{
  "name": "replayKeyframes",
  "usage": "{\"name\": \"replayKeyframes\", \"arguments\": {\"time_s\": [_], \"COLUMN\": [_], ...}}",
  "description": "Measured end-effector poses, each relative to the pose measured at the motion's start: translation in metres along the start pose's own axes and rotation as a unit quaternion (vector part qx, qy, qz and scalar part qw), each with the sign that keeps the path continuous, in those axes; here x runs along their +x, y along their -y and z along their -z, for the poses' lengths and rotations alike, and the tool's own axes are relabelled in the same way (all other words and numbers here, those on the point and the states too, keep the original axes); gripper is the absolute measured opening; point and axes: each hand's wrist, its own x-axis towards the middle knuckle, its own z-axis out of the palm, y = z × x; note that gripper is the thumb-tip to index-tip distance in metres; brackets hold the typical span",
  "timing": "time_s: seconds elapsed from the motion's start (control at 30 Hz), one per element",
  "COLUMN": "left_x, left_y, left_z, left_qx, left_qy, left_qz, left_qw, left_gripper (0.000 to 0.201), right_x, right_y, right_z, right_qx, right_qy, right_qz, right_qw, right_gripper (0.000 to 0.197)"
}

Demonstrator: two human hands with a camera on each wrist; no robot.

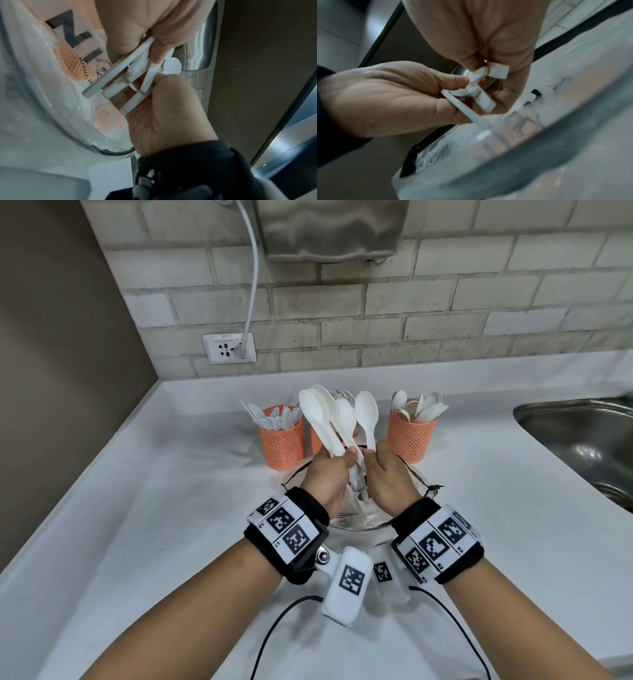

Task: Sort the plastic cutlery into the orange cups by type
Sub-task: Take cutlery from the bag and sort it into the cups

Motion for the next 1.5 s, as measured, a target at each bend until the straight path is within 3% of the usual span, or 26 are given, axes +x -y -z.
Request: {"name": "replayKeyframes", "arguments": {"time_s": [0.2,0.5,0.67,0.9,1.07,1.33,1.5], "left_x": [-0.004,-0.002,-0.007,-0.007,-0.012,-0.001,0.0], "left_y": [-0.005,-0.007,-0.008,-0.003,0.0,0.002,-0.006], "left_z": [0.0,0.007,0.006,0.008,0.009,0.01,0.013], "left_qx": [-0.005,0.011,0.037,0.084,0.143,0.14,0.073], "left_qy": [0.034,-0.012,-0.01,-0.002,0.021,0.002,-0.003], "left_qz": [0.004,-0.007,-0.008,-0.005,-0.062,-0.046,-0.032], "left_qw": [0.999,1.0,0.999,0.996,0.987,0.989,0.997], "left_gripper": [0.027,0.027,0.024,0.029,0.026,0.018,0.033], "right_x": [0.002,-0.001,-0.004,-0.007,-0.007,-0.01,-0.006], "right_y": [-0.002,-0.002,0.002,0.006,0.007,0.015,0.009], "right_z": [0.003,0.009,0.01,0.007,0.005,0.005,0.003], "right_qx": [0.056,-0.012,-0.023,-0.012,-0.016,0.063,0.155], "right_qy": [0.028,0.035,0.054,0.069,0.062,0.067,0.078], "right_qz": [-0.04,0.003,-0.006,-0.01,-0.009,-0.019,-0.068], "right_qw": [0.997,0.999,0.998,0.998,0.998,0.996,0.982], "right_gripper": [0.011,0.034,0.008,0.006,0.012,0.015,0.024]}}
